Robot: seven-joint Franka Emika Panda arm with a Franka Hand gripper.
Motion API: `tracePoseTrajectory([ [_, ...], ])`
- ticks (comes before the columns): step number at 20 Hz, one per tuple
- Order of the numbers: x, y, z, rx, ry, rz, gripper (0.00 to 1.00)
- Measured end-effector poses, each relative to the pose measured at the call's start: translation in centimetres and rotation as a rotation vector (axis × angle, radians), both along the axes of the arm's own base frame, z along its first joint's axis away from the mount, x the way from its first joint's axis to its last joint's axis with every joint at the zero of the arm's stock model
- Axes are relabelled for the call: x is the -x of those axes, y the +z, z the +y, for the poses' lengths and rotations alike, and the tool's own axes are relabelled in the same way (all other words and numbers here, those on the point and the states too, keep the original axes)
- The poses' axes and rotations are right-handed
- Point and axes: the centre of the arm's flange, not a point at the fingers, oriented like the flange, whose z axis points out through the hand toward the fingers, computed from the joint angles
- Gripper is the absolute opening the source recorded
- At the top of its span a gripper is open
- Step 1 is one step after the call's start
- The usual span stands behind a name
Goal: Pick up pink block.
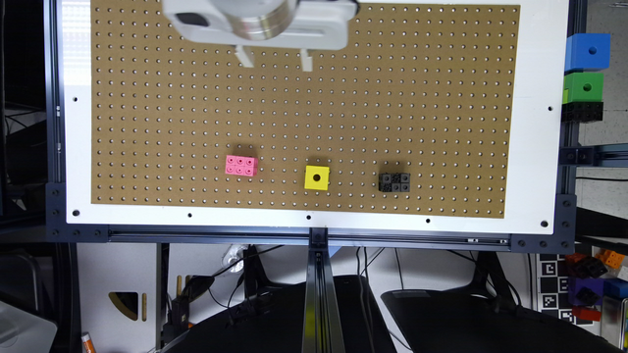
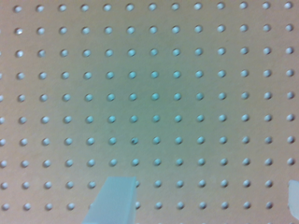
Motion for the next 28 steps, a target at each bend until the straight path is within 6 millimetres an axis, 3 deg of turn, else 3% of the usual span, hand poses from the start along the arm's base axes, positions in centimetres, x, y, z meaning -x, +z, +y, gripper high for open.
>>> tracePoseTrajectory([
  [5,-5.0,-1.2,-2.8,0.002,-0.002,-0.002,1.0],
  [8,-7.0,-1.8,-4.1,0.004,-0.004,-0.005,1.0],
  [16,-9.0,-1.4,-8.6,0.014,-0.005,-0.029,1.0],
  [28,-10.5,-1.3,-8.7,0.017,0.001,-0.043,1.0],
])
